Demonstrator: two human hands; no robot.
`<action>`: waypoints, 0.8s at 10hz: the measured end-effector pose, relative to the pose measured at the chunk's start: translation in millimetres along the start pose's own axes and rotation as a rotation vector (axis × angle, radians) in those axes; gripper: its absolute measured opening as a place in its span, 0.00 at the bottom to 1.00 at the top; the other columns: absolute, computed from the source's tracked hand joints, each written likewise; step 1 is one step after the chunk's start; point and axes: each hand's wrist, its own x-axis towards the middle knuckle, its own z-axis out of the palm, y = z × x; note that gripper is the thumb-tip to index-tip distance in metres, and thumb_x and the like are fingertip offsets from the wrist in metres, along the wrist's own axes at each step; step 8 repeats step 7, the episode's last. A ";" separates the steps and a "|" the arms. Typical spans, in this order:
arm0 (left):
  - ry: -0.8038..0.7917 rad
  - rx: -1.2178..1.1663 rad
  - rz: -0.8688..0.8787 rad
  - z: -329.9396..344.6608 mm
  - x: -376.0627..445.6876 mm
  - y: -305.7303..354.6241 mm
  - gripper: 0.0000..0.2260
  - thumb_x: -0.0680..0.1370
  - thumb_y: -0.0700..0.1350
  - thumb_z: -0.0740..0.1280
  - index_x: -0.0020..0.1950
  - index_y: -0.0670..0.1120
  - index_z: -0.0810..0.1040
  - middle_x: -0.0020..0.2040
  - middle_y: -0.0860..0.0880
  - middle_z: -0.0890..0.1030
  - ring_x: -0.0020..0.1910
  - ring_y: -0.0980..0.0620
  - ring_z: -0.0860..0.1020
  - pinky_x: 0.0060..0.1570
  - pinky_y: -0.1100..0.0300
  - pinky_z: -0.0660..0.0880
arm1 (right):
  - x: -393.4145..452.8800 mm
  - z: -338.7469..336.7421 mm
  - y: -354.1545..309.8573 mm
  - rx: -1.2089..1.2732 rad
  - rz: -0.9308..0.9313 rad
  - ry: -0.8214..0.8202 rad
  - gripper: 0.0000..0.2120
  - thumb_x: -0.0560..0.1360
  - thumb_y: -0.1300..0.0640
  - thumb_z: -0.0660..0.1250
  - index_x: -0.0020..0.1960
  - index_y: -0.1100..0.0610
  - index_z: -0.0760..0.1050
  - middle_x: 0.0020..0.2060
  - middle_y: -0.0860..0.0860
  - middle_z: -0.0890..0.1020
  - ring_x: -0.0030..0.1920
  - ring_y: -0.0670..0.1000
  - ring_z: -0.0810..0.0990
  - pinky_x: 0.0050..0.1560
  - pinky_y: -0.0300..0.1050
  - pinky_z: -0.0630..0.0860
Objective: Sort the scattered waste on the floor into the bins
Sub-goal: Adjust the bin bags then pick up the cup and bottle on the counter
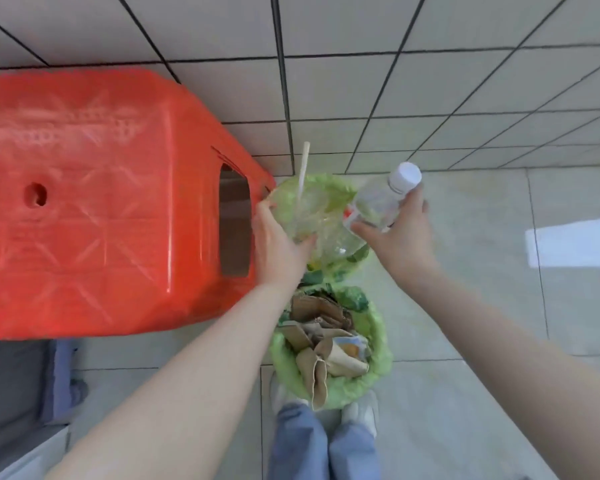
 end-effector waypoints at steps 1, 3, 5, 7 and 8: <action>-0.051 0.081 0.132 23.7 15.4 -19.1 0.32 0.71 0.42 0.74 0.69 0.46 0.62 0.66 0.45 0.67 0.65 0.49 0.68 0.60 0.61 0.67 | 20.9 22.8 14.3 -0.012 0.013 -0.009 0.41 0.68 0.50 0.75 0.73 0.56 0.56 0.63 0.55 0.69 0.62 0.57 0.72 0.60 0.50 0.71; -0.479 0.761 0.082 42.8 17.3 -74.5 0.33 0.78 0.49 0.64 0.78 0.50 0.50 0.77 0.42 0.55 0.77 0.40 0.51 0.72 0.44 0.58 | 35.0 44.6 54.1 -0.105 0.104 -0.228 0.31 0.77 0.40 0.60 0.72 0.58 0.62 0.68 0.55 0.66 0.65 0.56 0.70 0.55 0.43 0.63; -0.584 0.956 0.116 39.1 25.3 -75.3 0.32 0.77 0.47 0.63 0.78 0.52 0.52 0.79 0.49 0.42 0.77 0.42 0.40 0.73 0.41 0.48 | 44.4 43.4 62.1 -0.230 0.052 -0.190 0.26 0.77 0.43 0.61 0.68 0.59 0.65 0.61 0.57 0.69 0.55 0.58 0.73 0.53 0.49 0.69; -0.748 1.051 0.028 40.4 32.1 -69.3 0.24 0.77 0.45 0.61 0.74 0.48 0.65 0.79 0.48 0.52 0.77 0.40 0.42 0.73 0.40 0.50 | 57.9 43.2 67.3 -0.453 0.091 -0.370 0.29 0.77 0.43 0.61 0.68 0.62 0.62 0.63 0.61 0.70 0.61 0.63 0.73 0.57 0.52 0.69; -0.748 1.051 0.028 40.4 32.1 -69.3 0.24 0.77 0.45 0.61 0.74 0.48 0.65 0.79 0.48 0.52 0.77 0.40 0.42 0.73 0.40 0.50 | 57.9 43.2 67.3 -0.453 0.091 -0.370 0.29 0.77 0.43 0.61 0.68 0.62 0.62 0.63 0.61 0.70 0.61 0.63 0.73 0.57 0.52 0.69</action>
